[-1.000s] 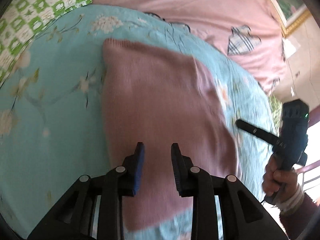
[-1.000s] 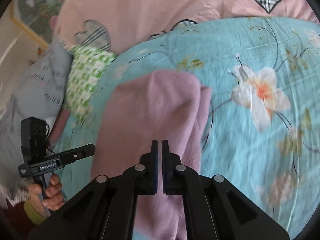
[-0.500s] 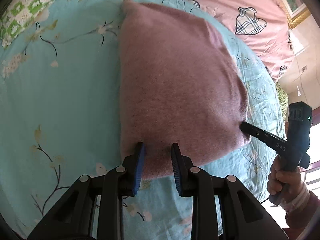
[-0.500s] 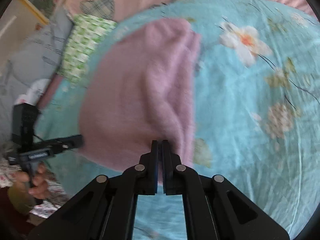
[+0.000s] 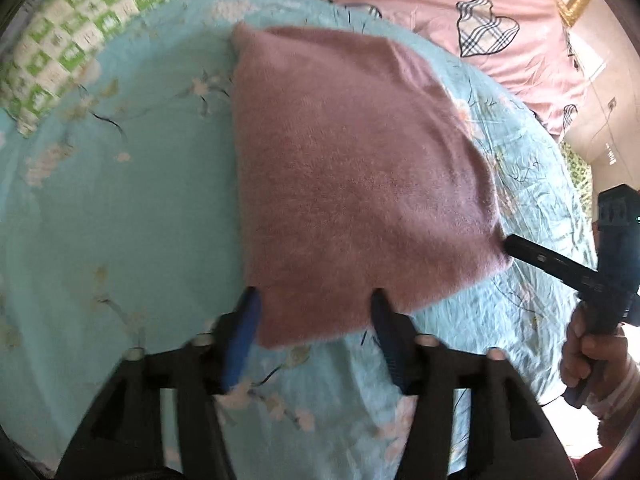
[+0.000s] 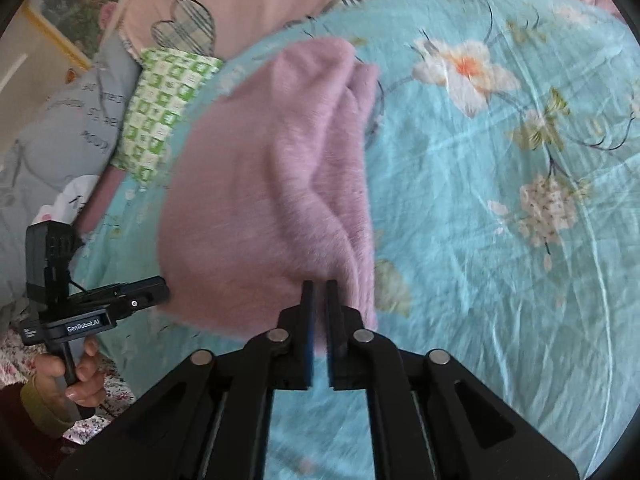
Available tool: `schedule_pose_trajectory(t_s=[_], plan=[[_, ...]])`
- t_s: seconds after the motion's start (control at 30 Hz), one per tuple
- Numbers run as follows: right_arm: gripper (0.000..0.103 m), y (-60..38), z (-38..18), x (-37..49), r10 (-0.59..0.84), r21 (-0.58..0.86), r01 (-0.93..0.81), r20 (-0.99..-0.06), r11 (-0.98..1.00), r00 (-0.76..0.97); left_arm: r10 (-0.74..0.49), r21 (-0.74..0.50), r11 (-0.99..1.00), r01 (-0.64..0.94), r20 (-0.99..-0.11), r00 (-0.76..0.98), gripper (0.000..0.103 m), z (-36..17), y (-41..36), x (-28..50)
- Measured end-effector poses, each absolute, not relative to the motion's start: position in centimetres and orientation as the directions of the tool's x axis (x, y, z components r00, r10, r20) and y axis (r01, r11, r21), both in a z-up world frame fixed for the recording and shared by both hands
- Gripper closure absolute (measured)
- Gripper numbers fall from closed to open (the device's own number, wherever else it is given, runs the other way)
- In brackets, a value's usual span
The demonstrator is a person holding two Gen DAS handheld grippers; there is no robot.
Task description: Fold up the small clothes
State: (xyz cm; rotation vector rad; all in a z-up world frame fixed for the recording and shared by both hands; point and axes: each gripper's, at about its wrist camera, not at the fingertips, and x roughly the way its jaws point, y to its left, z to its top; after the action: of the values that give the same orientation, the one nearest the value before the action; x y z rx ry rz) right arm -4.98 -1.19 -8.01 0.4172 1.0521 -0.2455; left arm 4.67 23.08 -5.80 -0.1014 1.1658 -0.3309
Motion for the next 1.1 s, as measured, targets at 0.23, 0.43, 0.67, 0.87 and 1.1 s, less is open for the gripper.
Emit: schedule_pose_trajectory(t_s=[0.23, 0.43, 0.67, 0.87, 1.1], plan=[[0.051, 1.9, -6.2, -7.9, -0.077, 0.14, 0.377, -0.859, 0.915, 0.505, -0.28, -0.216, 0.956, 0.197, -0.872, 0.402, 0.038, -5.1, 24.3, 1.6], [0.046, 3.4, -6.8, -8.7, -0.098, 0.077, 0.338, -0.876, 0.938, 0.471, -0.157, -0.08, 0.978, 0.192, -0.891, 0.426, 0.038, -6.1, 23.9, -1.2], [0.038, 5.2, -9.0, -10.7, -0.061, 0.049, 0.265, -0.918, 0.963, 0.392, -0.084, -0.028, 0.99, 0.135, -0.9, 0.429, 0.038, -7.0, 23.8, -5.2], [0.03, 6.2, -9.4, -11.7, -0.046, 0.045, 0.235, -0.927, 0.971, 0.371, -0.067, 0.006, 0.986, 0.164, -0.896, 0.439, 0.038, -6.5, 22.9, -6.5], [0.023, 7.0, -5.7, -10.1, -0.085, 0.004, 0.197, -0.893, 0.98, 0.441, -0.112, -0.019, 0.982, 0.187, -0.859, 0.5, 0.038, -3.6, 21.5, -5.7]])
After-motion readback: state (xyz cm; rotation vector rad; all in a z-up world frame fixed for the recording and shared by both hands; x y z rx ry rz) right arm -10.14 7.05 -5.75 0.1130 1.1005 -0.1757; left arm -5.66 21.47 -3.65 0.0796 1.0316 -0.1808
